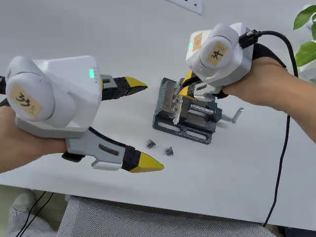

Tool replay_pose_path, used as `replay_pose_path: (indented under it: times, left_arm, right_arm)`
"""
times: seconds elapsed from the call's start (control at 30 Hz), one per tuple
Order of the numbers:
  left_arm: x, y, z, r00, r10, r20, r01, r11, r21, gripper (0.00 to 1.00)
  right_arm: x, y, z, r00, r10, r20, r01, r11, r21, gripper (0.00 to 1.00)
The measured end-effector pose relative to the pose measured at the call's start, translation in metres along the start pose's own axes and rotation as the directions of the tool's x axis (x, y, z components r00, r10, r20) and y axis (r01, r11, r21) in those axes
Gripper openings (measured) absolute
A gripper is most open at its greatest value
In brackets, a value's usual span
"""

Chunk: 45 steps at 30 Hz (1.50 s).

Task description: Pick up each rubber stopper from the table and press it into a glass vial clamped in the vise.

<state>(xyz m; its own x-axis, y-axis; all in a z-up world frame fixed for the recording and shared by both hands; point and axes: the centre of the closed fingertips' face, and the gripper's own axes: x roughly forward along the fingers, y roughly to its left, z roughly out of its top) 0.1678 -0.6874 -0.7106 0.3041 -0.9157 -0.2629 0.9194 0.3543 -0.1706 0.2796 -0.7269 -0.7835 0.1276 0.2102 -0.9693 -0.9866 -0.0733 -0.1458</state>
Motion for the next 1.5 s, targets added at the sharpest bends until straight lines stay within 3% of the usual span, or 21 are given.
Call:
replay_pose_path:
  times: [0.33,1.5]
  left_arm:
    - [-0.0015,0.0026,-0.0007,1.0,0.008,0.001,-0.008,1.0,-0.004,0.85]
    - [0.0018,-0.0005,-0.0008,1.0,0.001,0.0,-0.001,1.0,-0.011,0.84]
  right_arm:
    - [-0.0006,0.0022,-0.0018,0.9994,0.025,0.024,-0.023,0.997,-0.076,0.05]
    - [-0.0017,0.0036,-0.002,0.9974,-0.013,0.072,0.014,1.0,-0.019,0.08]
